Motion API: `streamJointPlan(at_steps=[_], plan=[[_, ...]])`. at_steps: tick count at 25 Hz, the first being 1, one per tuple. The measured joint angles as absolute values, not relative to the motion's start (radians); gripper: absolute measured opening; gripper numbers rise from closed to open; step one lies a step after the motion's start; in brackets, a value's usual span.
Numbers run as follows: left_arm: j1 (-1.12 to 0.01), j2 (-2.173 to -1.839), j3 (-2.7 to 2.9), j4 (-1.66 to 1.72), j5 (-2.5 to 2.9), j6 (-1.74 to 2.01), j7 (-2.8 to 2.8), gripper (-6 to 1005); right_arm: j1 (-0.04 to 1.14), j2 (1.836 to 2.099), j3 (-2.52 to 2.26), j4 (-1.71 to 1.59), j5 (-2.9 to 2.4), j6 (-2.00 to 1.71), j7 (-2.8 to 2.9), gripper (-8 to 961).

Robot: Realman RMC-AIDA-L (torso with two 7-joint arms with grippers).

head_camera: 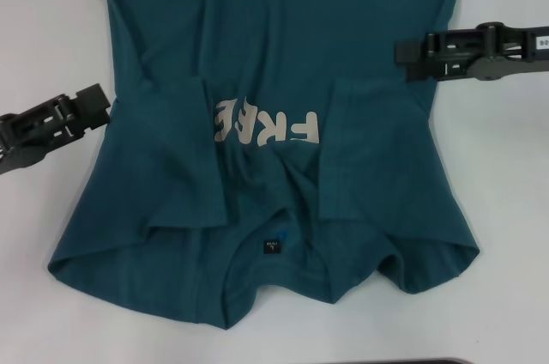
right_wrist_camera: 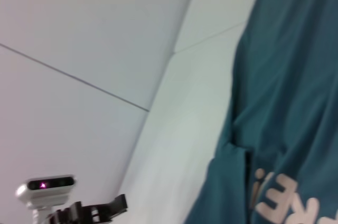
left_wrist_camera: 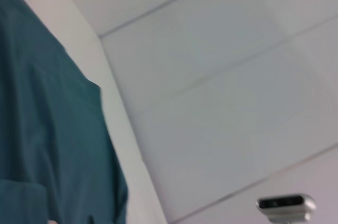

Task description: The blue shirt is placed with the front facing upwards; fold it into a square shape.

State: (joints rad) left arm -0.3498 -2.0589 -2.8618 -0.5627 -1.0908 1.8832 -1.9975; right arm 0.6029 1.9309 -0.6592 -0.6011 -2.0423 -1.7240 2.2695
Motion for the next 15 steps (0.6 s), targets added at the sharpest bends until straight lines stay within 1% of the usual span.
streamJointPlan(at_steps=[8, 15], plan=[[-0.318, -2.012, -2.795, -0.566, -1.084, 1.934, -2.071, 750, 0.555, 1.915, -0.653, -0.629, -2.053, -1.765, 2.270, 882], [-0.272, -1.964, -2.799, -0.564, -1.087, 1.948, -2.111, 751, 0.510, 1.915, -0.650, -0.661, -2.054, -1.761, 2.263, 880]])
